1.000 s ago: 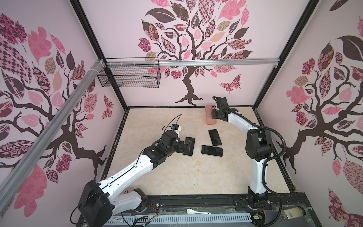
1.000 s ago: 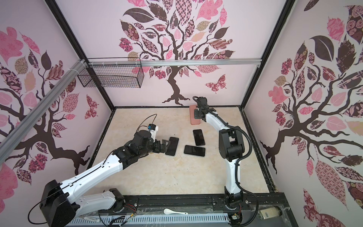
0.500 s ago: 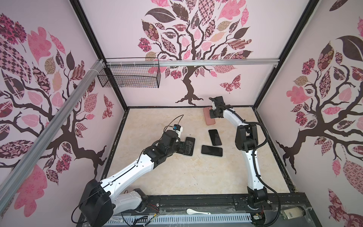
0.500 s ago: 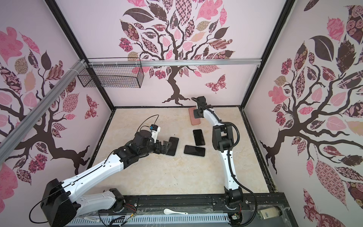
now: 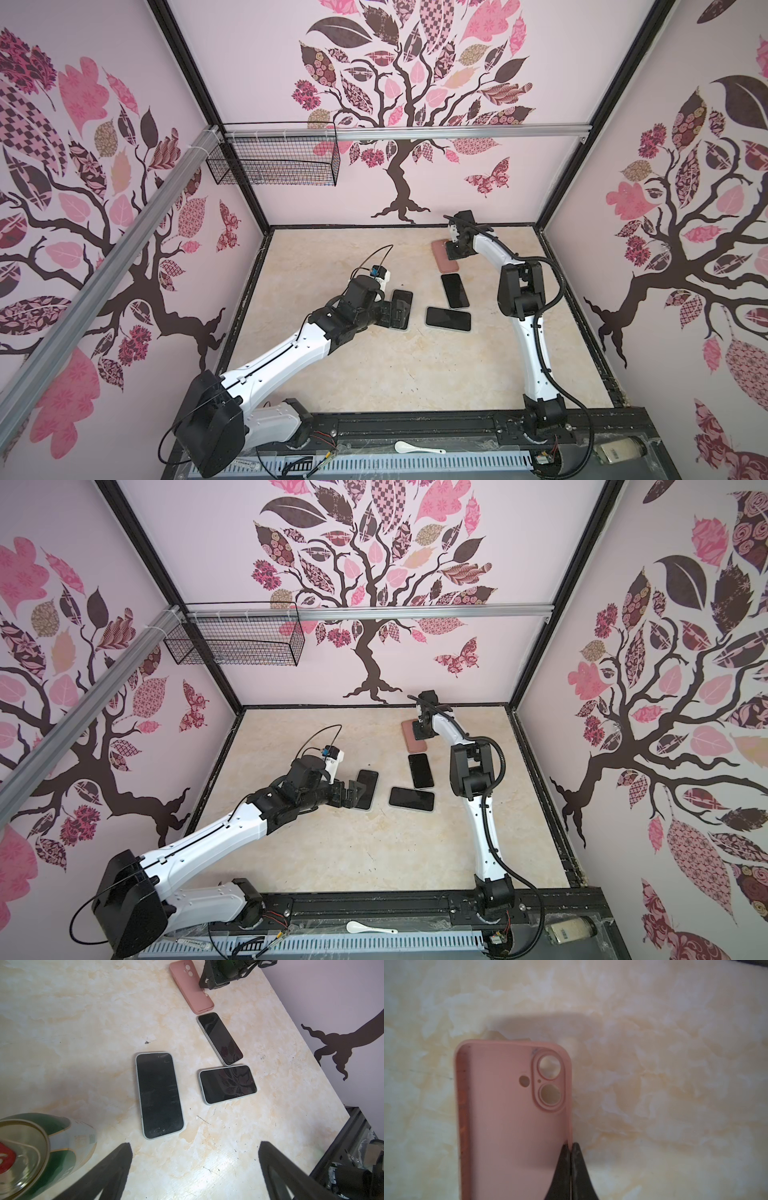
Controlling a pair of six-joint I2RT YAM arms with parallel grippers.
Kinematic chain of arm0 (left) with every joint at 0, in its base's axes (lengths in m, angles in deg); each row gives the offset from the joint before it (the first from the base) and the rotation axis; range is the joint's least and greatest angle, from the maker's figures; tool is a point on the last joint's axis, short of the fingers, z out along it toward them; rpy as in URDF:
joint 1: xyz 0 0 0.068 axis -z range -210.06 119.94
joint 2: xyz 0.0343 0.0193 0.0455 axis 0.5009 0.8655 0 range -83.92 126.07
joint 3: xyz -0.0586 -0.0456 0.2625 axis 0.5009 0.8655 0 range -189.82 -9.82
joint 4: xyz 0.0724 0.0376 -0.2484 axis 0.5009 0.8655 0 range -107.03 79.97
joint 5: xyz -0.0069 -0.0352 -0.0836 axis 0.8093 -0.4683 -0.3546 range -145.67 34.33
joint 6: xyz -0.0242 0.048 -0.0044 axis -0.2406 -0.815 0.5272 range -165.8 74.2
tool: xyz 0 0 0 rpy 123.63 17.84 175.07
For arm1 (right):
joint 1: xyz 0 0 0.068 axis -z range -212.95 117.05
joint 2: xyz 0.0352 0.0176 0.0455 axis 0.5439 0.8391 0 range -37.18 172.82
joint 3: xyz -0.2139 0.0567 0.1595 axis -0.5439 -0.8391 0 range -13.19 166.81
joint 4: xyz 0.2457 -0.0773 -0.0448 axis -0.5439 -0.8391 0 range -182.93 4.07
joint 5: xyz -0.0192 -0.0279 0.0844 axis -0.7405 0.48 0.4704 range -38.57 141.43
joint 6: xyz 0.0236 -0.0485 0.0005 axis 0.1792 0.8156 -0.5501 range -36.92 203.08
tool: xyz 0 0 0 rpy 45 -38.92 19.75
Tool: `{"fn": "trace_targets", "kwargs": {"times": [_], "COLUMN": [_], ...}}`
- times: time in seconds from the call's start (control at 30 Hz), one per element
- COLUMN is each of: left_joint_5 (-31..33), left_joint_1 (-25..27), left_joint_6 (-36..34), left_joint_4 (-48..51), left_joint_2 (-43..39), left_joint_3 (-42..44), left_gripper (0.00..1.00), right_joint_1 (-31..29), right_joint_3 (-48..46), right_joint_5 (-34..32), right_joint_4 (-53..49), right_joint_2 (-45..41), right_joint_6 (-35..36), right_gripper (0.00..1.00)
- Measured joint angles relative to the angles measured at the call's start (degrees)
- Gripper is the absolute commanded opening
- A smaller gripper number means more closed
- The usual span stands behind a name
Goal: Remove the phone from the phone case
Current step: 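Lower the pink case flat near the far edge and open the right gripper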
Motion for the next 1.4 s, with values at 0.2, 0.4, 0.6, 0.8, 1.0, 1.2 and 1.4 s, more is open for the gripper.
{"fn": "trace_targets", "kwargs": {"times": [0.2,0.4,0.6,0.8,1.0,1.2,1.4], "left_joint_5": [-0.92,-1.79,-2.45,-3.48,-4.59,-4.90,-4.09], "left_joint_1": [0.00,0.00,0.00,0.00,0.00,0.00,-0.02], "left_joint_6": [0.02,0.09,0.24,0.31,0.44,0.68,2.03], "left_joint_4": [-0.11,-0.11,-0.11,-0.07,-0.04,0.26,0.70], "left_joint_2": [0.02,0.00,-0.09,-0.48,-0.98,-1.57,-3.78], "left_joint_3": [0.00,0.00,0.00,0.20,0.42,0.63,1.49], "left_gripper": [0.98,0.98,0.98,0.98,0.98,0.98,0.98], "right_joint_1": [0.28,0.35,0.42,0.42,0.42,0.42,0.42], "right_joint_3": [-5.68,-10.78,-17.90,-25.31,-29.00,-28.94,-27.91], "right_joint_5": [0.81,1.31,1.84,0.83,-0.04,0.11,0.42], "right_joint_4": [2.19,2.38,2.84,3.45,3.48,3.17,1.92], "right_joint_2": [-3.23,-6.40,-10.80,-15.47,-17.88,-17.88,-17.88], "right_joint_6": [0.00,-0.07,-0.74,-1.73,-1.79,-2.58,-3.85], "right_gripper": [0.00,0.00,0.00,0.00,0.00,0.19,0.42]}}
